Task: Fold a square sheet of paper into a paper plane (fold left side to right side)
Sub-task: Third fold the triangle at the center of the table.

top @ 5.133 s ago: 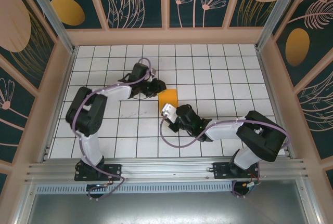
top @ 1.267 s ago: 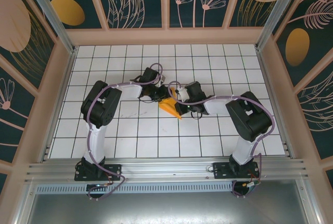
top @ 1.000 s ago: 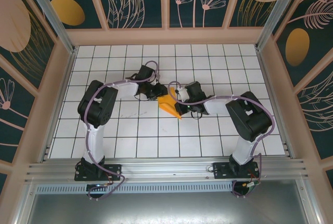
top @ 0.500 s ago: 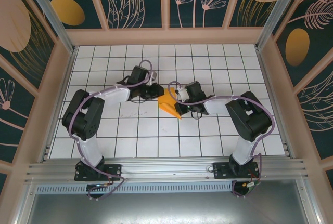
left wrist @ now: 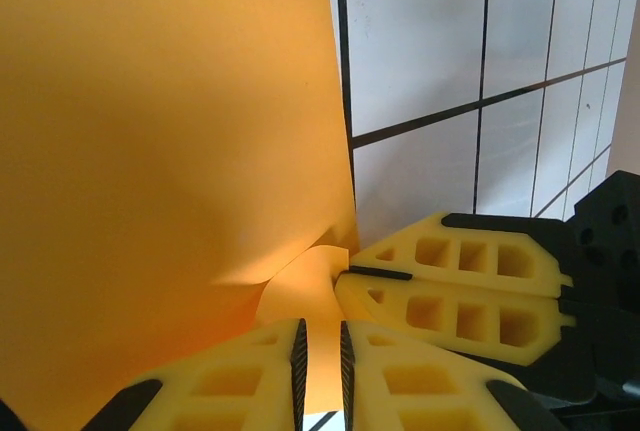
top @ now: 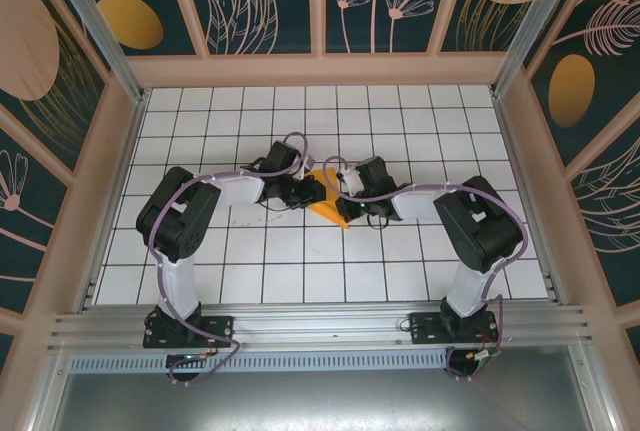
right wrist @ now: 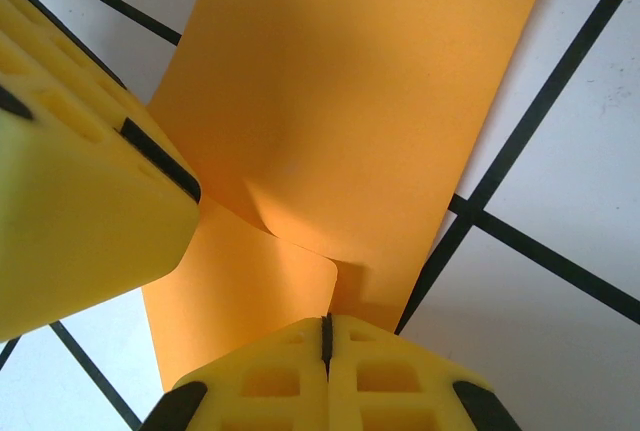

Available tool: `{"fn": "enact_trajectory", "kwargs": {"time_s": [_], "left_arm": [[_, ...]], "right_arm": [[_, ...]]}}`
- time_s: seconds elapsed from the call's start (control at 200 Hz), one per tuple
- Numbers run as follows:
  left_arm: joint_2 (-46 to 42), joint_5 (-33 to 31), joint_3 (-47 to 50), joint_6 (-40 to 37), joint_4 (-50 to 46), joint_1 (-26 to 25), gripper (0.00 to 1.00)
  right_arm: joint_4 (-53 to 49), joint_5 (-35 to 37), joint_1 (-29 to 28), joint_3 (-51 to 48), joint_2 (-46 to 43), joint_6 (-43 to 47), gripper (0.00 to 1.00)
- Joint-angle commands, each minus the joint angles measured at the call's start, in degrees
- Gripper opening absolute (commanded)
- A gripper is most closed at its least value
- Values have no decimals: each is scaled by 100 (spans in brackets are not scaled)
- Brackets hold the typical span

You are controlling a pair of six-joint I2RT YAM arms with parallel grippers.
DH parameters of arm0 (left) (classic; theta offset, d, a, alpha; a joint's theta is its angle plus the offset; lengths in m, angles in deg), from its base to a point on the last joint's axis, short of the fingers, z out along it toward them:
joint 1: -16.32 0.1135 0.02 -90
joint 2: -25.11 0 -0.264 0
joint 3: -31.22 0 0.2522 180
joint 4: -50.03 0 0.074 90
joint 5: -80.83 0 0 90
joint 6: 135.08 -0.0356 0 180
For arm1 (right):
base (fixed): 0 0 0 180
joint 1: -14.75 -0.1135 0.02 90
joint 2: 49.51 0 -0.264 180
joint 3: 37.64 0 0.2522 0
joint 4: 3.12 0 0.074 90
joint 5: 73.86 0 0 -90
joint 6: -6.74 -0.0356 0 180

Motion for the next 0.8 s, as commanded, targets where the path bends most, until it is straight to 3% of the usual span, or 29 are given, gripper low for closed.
{"fn": "enact_trajectory", "kwargs": {"time_s": [0.0,0.796], "left_arm": [[43,-26,134,38,15,-40,19],[147,-638,584,-184,-402,-40,18]], "right_arm": [[-527,47,-25,-100,223,86,0],[-374,-77,-19,110,211,-127,0]]}}
